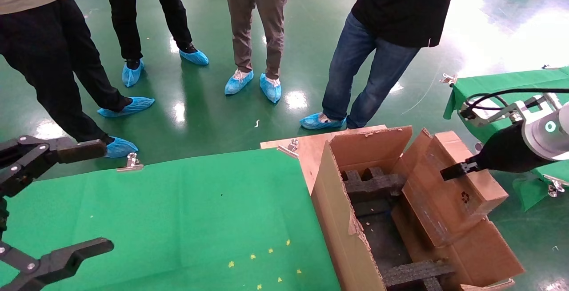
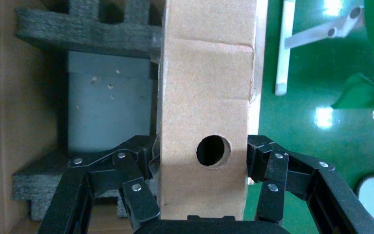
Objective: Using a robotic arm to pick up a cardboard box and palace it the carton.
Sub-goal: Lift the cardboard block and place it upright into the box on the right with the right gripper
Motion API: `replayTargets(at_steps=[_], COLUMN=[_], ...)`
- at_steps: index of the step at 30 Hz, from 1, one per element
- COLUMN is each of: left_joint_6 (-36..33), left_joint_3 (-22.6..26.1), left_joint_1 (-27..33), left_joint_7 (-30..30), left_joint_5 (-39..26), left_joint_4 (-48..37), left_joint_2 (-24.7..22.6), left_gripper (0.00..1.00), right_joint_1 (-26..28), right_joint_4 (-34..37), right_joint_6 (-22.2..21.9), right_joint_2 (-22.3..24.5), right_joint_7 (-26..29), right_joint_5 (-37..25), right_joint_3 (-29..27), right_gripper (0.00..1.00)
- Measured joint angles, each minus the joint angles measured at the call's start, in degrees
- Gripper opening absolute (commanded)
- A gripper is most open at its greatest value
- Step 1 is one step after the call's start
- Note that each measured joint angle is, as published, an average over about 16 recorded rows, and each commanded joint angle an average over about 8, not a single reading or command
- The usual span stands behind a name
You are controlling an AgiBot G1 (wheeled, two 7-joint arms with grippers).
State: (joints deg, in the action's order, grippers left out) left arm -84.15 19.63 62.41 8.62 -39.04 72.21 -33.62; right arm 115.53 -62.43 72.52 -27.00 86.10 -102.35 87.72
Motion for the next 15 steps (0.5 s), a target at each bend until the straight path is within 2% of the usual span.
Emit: replayTargets(at_steps=[15], left_joint_6=[0.0], left_joint_3=[0.0], left_joint_1=[0.0], left_joint_7=[0.0], left_joint_5=[0.0], left_joint_4=[0.0], left_joint_2=[0.0], left_gripper=[1.00], right_joint_1=[-3.9], right_joint_4=[-0.9], right_joint_6=[-3.9], right_joint_2=[-0.4], right_joint_7=[4.8], right_joint_5=[-1.6], right_joint_3=[1.3], right_gripper=[0.00])
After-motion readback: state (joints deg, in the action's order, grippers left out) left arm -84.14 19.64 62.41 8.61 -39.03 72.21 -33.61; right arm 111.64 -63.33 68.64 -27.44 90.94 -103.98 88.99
